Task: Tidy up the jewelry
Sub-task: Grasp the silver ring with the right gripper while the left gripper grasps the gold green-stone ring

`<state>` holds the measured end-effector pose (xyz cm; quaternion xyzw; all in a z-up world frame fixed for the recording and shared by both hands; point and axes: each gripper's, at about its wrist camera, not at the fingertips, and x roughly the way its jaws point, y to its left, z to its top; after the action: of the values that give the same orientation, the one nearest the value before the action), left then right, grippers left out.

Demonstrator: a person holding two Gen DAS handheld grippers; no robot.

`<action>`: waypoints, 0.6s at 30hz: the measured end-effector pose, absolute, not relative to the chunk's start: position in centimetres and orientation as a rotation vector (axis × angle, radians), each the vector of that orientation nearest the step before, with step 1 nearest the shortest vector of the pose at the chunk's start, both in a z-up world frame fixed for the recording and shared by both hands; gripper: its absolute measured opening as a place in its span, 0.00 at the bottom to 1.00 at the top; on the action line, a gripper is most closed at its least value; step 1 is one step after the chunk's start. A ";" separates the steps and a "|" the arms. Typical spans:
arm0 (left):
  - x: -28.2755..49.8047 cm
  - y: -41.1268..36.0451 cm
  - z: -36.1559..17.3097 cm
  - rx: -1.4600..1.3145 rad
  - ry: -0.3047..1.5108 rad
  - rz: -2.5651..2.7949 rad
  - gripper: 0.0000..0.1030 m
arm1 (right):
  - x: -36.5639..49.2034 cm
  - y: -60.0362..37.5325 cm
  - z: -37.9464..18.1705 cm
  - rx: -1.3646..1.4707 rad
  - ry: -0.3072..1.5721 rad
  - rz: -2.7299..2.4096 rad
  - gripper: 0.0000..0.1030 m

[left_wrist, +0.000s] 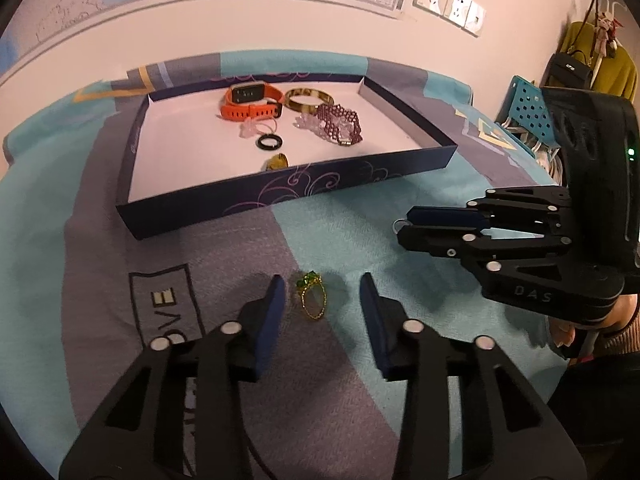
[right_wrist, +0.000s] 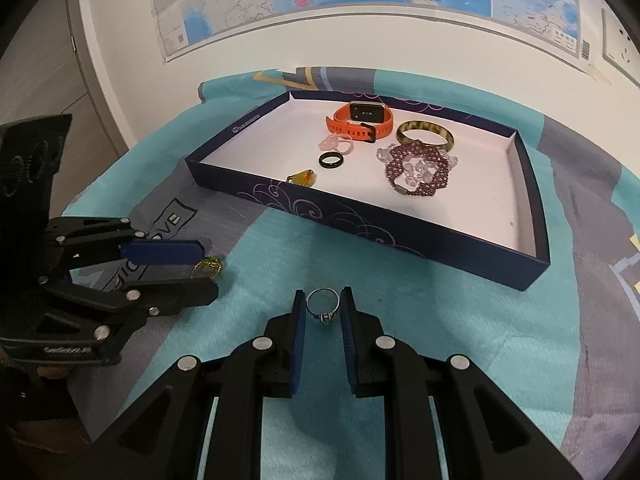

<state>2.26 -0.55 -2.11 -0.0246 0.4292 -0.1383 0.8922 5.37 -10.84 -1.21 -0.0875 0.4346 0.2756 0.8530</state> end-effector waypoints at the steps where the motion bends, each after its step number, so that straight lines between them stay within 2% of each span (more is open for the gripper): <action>1: 2.3 -0.5 -2.2 -0.052 0.895 -0.286 0.30 | 5.4 -10.9 -1.2 -0.181 0.914 0.582 0.15; 5: 2.7 -0.4 -2.2 -0.055 0.903 -0.273 0.27 | 5.4 -11.1 -1.2 -0.165 0.916 0.592 0.15; 9: 3.0 -0.5 -2.3 -0.043 0.908 -0.259 0.12 | 5.3 -11.2 -1.1 -0.158 0.914 0.595 0.15; 18: 2.8 -0.2 -2.1 -0.054 0.893 -0.248 0.11 | 5.1 -11.5 -0.9 -0.147 0.904 0.597 0.15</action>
<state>2.78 -0.23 -2.09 -0.0260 0.4308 -0.1196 0.8941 5.10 -11.45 -0.88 -0.0700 0.4298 0.2836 0.8544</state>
